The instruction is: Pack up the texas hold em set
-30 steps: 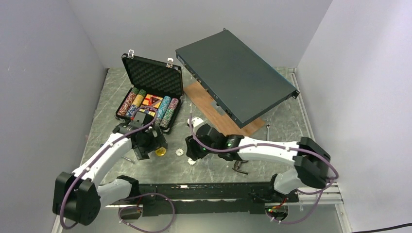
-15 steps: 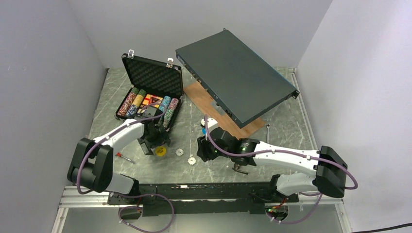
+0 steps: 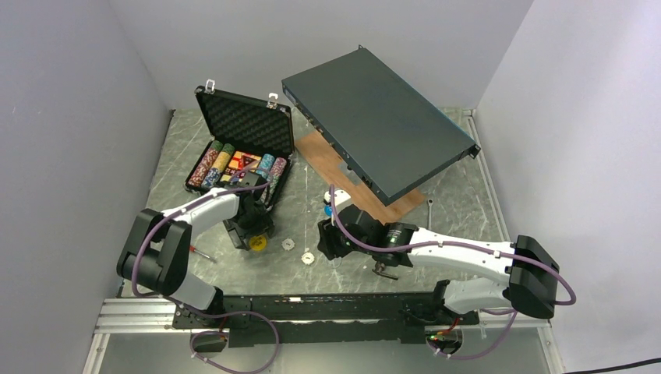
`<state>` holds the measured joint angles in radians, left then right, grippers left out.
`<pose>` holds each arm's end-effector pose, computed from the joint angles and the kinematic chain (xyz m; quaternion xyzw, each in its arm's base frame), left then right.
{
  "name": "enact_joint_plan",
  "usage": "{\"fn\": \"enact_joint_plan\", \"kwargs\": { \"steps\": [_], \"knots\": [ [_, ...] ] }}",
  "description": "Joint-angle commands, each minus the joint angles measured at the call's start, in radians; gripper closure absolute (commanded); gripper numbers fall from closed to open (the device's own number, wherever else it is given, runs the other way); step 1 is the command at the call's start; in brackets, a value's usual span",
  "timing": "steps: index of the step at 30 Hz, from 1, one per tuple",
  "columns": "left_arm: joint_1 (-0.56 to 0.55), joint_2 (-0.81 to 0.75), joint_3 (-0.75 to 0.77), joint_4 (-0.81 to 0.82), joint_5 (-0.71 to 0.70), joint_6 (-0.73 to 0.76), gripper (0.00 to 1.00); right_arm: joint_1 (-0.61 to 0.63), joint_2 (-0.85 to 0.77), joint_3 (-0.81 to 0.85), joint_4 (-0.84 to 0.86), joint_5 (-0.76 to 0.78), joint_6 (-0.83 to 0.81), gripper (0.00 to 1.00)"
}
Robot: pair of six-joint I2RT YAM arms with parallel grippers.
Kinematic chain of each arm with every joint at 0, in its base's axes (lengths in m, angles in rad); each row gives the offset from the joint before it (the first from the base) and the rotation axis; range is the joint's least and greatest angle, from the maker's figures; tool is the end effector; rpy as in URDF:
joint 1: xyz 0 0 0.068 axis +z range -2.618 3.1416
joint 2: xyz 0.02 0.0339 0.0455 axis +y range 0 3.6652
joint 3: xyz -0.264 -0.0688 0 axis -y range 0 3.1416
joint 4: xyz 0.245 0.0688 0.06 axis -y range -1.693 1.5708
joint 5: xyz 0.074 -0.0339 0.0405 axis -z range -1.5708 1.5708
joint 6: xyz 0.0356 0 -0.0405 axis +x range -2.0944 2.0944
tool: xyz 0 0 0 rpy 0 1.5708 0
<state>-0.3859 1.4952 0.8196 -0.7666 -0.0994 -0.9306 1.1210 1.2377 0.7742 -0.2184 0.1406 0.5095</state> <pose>0.2263 -0.0881 0.1618 -0.2712 0.9591 0.0000 0.0811 0.1195 0.2360 0.2383 -0.2423 0.8679 0.2687 0.3402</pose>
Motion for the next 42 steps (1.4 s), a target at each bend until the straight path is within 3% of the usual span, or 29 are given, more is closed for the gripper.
{"fn": "enact_joint_plan", "kwargs": {
  "steps": [1, 18, 22, 30, 42],
  "knots": [
    [-0.003, 0.009, -0.009, 0.029, -0.027, -0.026, 0.24, 0.000, -0.024, -0.008, 0.016, 0.017, 0.013, 0.51],
    [-0.004, 0.023, -0.033, 0.027, -0.047, -0.022, 0.38, 0.000, -0.021, -0.022, 0.024, 0.018, 0.022, 0.51],
    [-0.003, 0.002, -0.032, 0.022, -0.046, -0.017, 0.45, 0.000, -0.025, -0.021, 0.019, 0.019, 0.022, 0.51],
    [-0.003, -0.075, -0.020, -0.012, -0.050, -0.006, 0.46, 0.001, -0.039, -0.023, 0.011, 0.031, 0.024, 0.51],
    [0.047, -0.155, 0.183, -0.128, -0.125, 0.071, 0.47, -0.001, -0.041, -0.010, -0.005, 0.034, 0.021, 0.51]
  ]
}}
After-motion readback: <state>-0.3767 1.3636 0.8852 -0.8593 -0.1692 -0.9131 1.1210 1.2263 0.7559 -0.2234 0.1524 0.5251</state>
